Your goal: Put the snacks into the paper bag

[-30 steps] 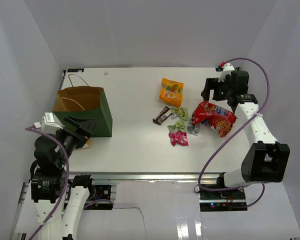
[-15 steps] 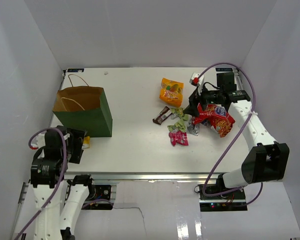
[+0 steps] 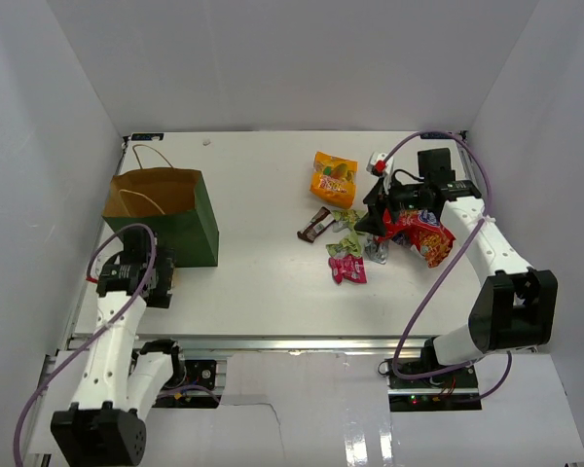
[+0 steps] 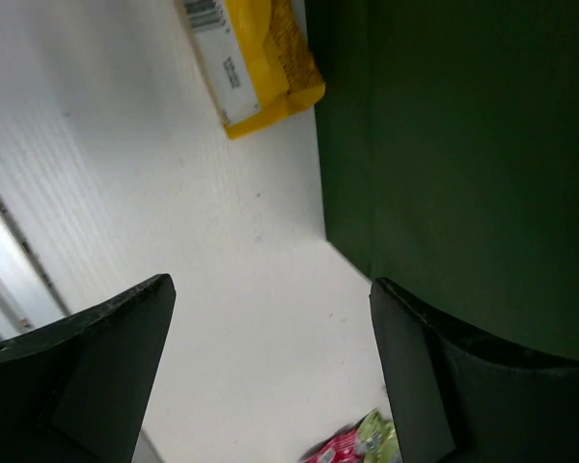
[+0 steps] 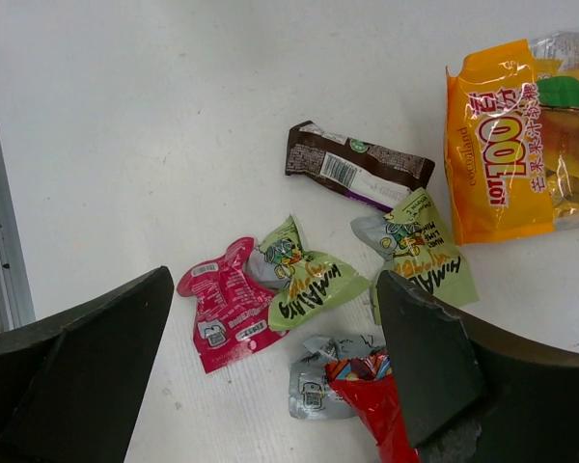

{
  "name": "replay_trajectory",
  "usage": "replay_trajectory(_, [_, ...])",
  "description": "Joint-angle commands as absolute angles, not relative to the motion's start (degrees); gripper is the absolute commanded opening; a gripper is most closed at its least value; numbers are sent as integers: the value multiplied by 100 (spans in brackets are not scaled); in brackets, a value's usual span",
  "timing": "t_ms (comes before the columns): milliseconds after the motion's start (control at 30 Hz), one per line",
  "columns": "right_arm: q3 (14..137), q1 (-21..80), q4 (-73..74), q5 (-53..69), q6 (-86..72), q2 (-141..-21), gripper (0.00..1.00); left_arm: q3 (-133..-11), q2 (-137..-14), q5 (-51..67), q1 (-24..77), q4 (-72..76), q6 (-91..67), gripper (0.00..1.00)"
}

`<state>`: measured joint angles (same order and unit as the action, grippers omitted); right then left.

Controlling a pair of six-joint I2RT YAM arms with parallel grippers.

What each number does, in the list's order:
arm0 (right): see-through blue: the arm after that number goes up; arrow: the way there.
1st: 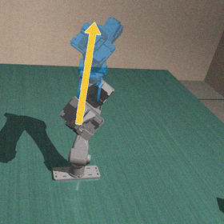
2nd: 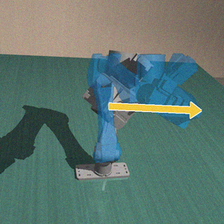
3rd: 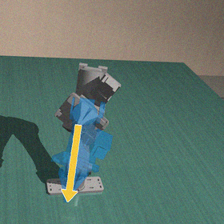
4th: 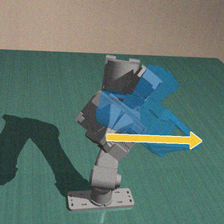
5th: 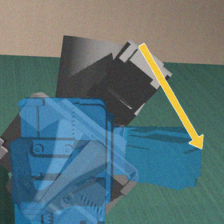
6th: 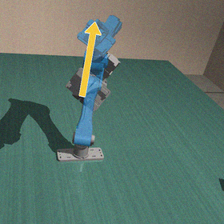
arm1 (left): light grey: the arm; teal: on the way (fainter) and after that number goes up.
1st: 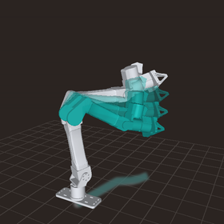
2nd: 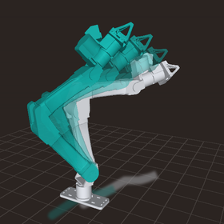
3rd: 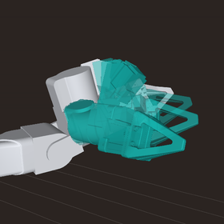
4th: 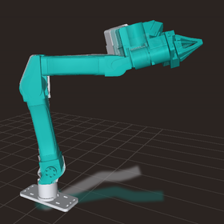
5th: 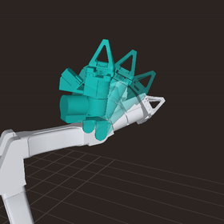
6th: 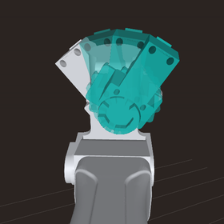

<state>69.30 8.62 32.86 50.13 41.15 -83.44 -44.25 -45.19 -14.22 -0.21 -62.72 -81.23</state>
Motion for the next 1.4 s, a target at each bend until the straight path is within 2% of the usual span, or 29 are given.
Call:
replay_trajectory(0, [6873,818,3146,5133,4254,-8332,92,-4368,-5026,-1284,-640,-5213,-8386,93])
replay_trajectory(133, [6829,730,3138,5124,4271,-8332,93,-4228,-5729,-767,-1912,-4694,-7622,91])
replay_trajectory(233, [6794,668,3138,5124,4280,-8341,93,-4087,-5949,-607,-2450,-4246,-7208,90])
replay_trajectory(467, [6838,598,3129,5159,4289,-8385,93,-3701,-6512,-624,-2645,-3544,-7014,89])
replay_trajectory(633, [6873,571,3138,5107,4342,-8385,93,-3550,-7469,-335,-2900,-2796,-6575,89])
replay_trajectory(767, [6829,545,3129,5089,4351,-8358,93,-3735,-7953,-255,-3014,-2918,-6451,89])
replay_trajectory(867, [6794,527,3129,5124,4324,-8341,93,-3744,-8068,-325,-3085,-2979,-6390,84])
replay_trajectory(900, [6785,527,3129,5141,4307,-8332,93,-3744,-8077,-343,-3102,-3006,-6390,79])
replay_trajectory(1000, [6785,519,3129,5150,4289,-8341,93,-3683,-8112,-308,-3138,-3085,-6407,76])
replay_trajectory(1100, [6803,519,3120,5168,4289,-8341,93,-3621,-8051,-290,-3146,-3234,-6434,66])
replay_trajectory(1300, [6803,519,3085,5229,4254,-8358,93,-3402,-7805,-334,-3155,-3340,-6354,59])
replay_trajectory(1367, [6785,519,3085,5238,4254,-8358,94,-3375,-7752,-299,-3155,-3366,-6302,52])
